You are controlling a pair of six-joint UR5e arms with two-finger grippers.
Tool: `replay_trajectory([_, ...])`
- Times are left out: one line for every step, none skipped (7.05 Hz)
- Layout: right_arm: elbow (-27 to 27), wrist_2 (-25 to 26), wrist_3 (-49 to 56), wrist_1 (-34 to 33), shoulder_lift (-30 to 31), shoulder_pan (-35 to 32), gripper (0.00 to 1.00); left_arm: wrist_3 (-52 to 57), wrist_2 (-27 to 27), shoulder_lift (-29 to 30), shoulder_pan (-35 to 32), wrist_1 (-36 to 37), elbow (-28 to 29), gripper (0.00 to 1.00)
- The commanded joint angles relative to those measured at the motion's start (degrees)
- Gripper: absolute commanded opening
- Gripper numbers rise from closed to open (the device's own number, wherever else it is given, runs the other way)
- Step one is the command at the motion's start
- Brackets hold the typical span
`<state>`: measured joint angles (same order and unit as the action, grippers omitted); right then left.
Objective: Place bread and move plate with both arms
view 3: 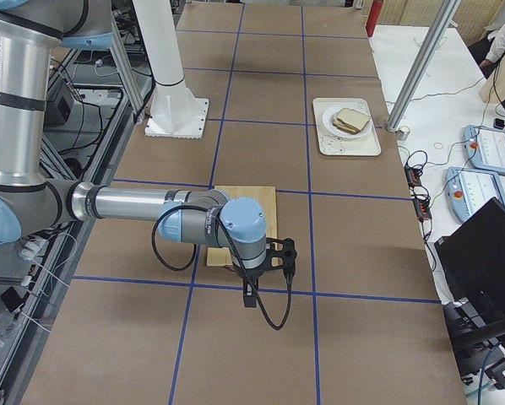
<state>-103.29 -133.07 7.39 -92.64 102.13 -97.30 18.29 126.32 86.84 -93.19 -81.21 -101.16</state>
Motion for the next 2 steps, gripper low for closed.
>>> replay_trajectory([-0.07,-0.09,-0.01,0.0,0.0,0.0,1.0,-0.01,0.06,0.0,0.03,0.0,0.0,0.98])
replay_trajectory([-0.07,-0.09,-0.01,0.0,-0.09,0.0,1.0,-0.01,-0.02,0.0,0.03,0.0,0.0,0.98])
